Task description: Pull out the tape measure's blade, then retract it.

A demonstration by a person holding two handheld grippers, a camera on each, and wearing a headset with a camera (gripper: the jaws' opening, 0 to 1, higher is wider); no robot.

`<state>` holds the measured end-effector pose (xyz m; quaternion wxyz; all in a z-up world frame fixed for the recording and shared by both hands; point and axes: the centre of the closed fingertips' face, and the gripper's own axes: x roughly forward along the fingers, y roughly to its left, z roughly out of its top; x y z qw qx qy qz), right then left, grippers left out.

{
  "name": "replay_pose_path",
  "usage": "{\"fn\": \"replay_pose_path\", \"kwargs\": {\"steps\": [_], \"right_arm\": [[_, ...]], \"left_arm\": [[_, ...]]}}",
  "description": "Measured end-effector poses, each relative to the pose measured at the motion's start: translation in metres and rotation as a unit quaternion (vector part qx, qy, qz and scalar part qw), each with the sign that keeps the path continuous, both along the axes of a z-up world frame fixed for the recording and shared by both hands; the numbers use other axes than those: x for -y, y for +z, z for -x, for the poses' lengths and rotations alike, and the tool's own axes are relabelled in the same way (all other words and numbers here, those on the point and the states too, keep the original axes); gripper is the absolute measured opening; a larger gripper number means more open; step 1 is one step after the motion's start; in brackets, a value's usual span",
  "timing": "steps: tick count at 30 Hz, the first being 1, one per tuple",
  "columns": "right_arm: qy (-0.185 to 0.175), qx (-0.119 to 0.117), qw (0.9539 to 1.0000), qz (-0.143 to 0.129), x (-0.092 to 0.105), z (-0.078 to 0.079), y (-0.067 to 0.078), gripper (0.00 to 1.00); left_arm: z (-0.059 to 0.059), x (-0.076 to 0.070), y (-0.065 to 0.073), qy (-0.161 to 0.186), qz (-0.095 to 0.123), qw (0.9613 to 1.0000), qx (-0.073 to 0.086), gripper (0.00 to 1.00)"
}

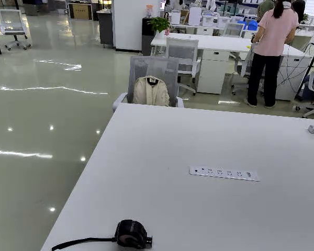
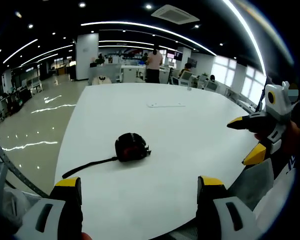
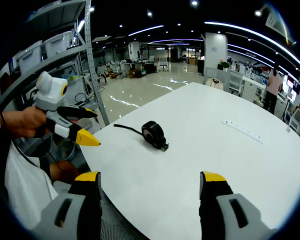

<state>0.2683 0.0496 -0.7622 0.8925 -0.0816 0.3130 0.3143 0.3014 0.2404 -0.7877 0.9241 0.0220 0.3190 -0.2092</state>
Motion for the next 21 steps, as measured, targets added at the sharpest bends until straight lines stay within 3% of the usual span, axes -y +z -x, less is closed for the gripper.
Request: {"fn": "replay_pose_path", "kwargs": {"steps": [10,21], "right_arm": [[-0.012,-0.008,0.9999,-0.003,0.0038,0.0051,0.0004,0.85],[-0.024,-0.014,0.9996,-0.007,0.0057,0.0105,0.0033,0.89]], "left_arm": [[0.0019,0.004,0.0041,-0.009,0.0,1.0,-0.002,1.0],[0.0034,-0.0056,0.0053,-0.002,-0.002,1.0,-0.004,1.0]]}}
